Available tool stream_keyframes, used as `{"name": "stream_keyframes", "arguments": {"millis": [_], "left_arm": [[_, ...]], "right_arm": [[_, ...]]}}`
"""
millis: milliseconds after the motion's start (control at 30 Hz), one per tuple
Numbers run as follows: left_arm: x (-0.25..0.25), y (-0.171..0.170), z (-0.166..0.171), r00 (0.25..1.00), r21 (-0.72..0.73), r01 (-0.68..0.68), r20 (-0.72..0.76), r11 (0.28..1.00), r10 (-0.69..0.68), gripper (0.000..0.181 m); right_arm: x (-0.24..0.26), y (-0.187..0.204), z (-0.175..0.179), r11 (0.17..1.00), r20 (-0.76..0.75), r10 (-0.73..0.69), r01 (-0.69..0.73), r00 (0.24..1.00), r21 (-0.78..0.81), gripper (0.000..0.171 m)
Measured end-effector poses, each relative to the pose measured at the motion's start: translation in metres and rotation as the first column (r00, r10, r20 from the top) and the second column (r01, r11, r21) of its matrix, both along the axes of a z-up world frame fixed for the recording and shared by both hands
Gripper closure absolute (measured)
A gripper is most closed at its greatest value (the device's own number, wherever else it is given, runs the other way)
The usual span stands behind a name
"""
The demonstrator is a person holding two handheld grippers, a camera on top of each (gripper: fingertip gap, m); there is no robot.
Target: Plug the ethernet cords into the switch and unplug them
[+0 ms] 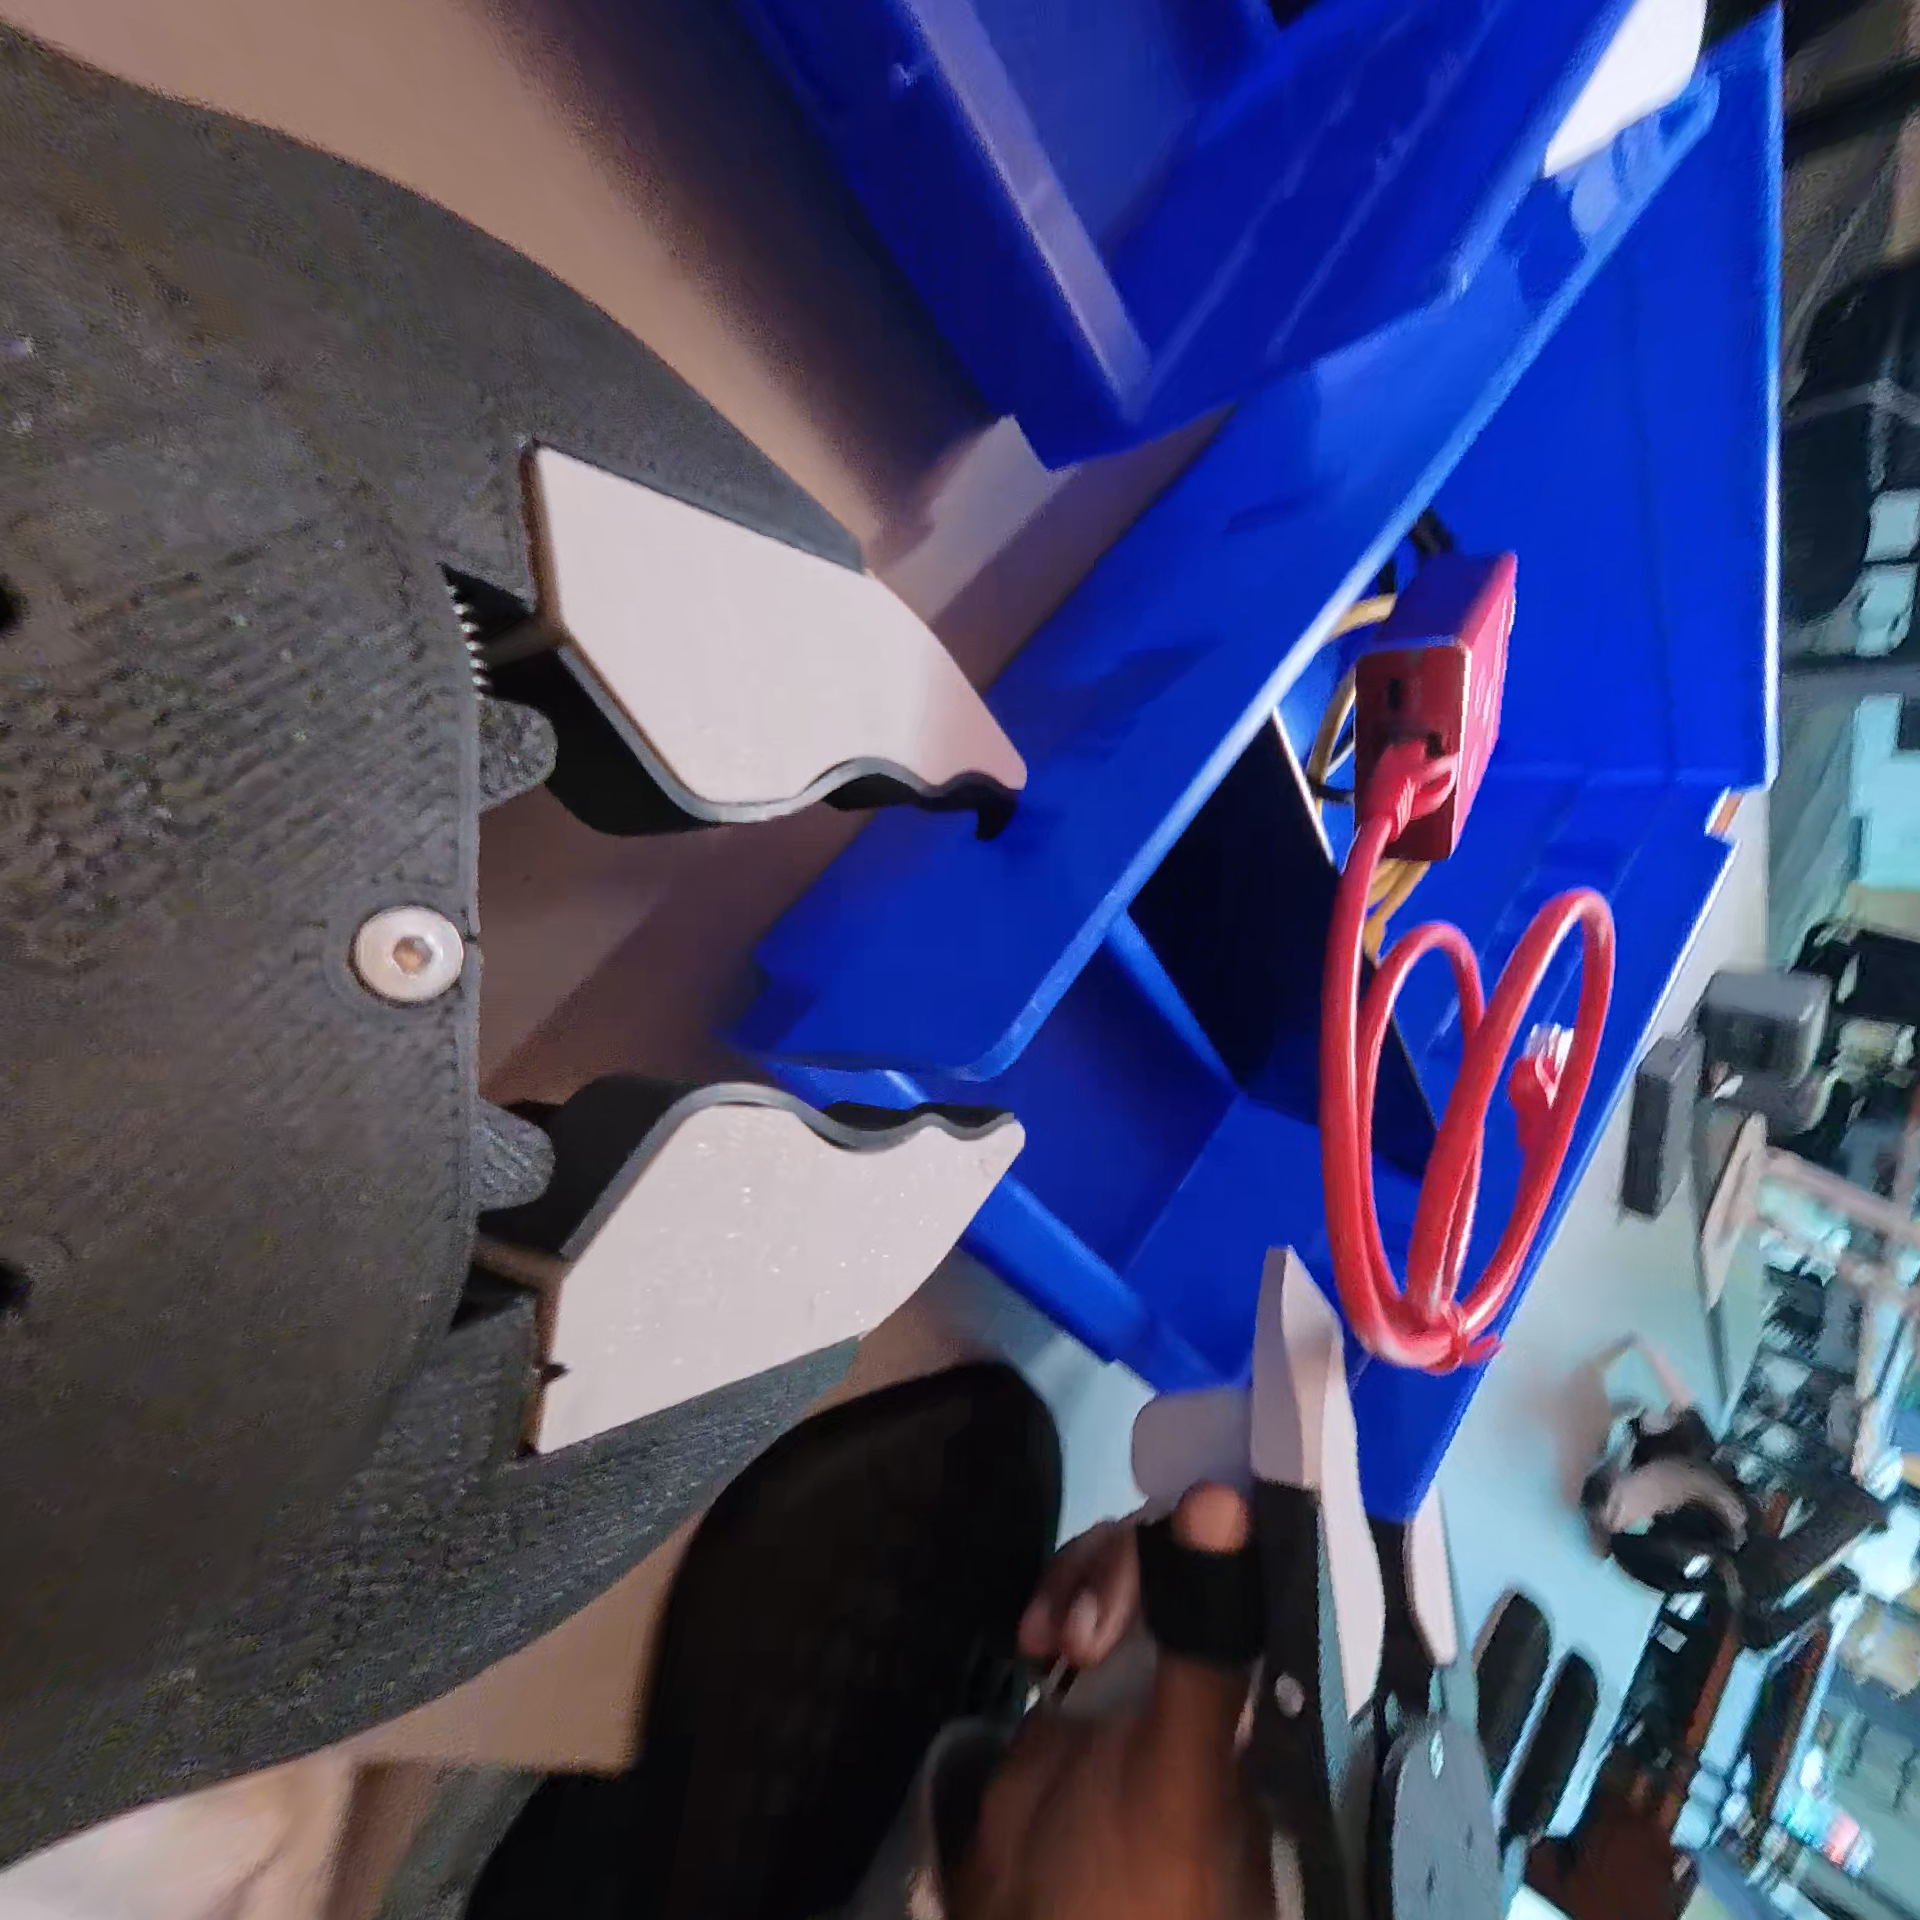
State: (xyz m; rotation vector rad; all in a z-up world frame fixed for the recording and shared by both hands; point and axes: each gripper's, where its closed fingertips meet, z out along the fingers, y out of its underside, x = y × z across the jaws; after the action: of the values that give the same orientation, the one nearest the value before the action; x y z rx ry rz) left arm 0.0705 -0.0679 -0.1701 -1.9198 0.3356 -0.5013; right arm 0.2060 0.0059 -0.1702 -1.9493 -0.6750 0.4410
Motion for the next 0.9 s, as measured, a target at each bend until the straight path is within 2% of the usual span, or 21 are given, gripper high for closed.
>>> {"name": "stream_keyframes", "arguments": {"millis": [33, 133, 233, 367, 467, 567, 700, 900], "left_arm": [[-0.003, 0.005, -0.002, 0.999, 0.013, -0.039, 0.001, 0.999, 0.039, 0.128], [-0.010, 0.018, -0.003, 0.994, 0.031, -0.113, -0.008, 0.993, 0.113, 0.135], [-0.018, 0.031, -0.003, 0.990, 0.025, -0.142, 0.004, 0.990, 0.142, 0.140], [-0.020, 0.040, -0.002, 0.985, 0.044, -0.173, -0.020, 0.984, 0.174, 0.148], [-0.021, 0.041, 0.001, 0.980, 0.079, -0.171, -0.086, 0.982, 0.178, 0.156], [-0.018, 0.041, 0.010, 0.985, 0.100, -0.144, -0.078, 0.985, 0.152, 0.157], [-0.012, 0.035, 0.042, 0.985, 0.203, -0.111, -0.111, 0.973, 0.135, 0.158], [-0.035, 0.009, 0.117, 0.970, 0.364, -0.142, -0.136, 0.921, 0.203, 0.159]], "right_arm": [[-0.001, 0.003, 0.000, 1.000, 0.007, -0.002, 0.002, 1.000, 0.001, 0.122], [-0.001, 0.012, 0.002, 0.999, -0.004, -0.039, 0.039, 0.999, 0.013, 0.132], [0.010, 0.019, 0.007, 0.992, -0.008, -0.108, 0.108, 0.994, 0.065, 0.162], [0.014, 0.017, 0.011, 0.986, -0.004, -0.135, 0.134, 0.991, 0.103, 0.162], [0.017, 0.010, 0.027, 0.971, -0.014, -0.153, 0.153, 0.988, 0.185, 0.161], [0.021, 0.001, 0.042, 0.953, -0.038, -0.172, 0.176, 0.984, 0.246, 0.161], [0.029, -0.013, 0.069, 0.925, -0.102, -0.187, 0.210, 0.977, 0.317, 0.160], [0.006, -0.035, 0.139, 0.882, -0.171, -0.097, 0.164, 0.981, 0.441, 0.159]]}}
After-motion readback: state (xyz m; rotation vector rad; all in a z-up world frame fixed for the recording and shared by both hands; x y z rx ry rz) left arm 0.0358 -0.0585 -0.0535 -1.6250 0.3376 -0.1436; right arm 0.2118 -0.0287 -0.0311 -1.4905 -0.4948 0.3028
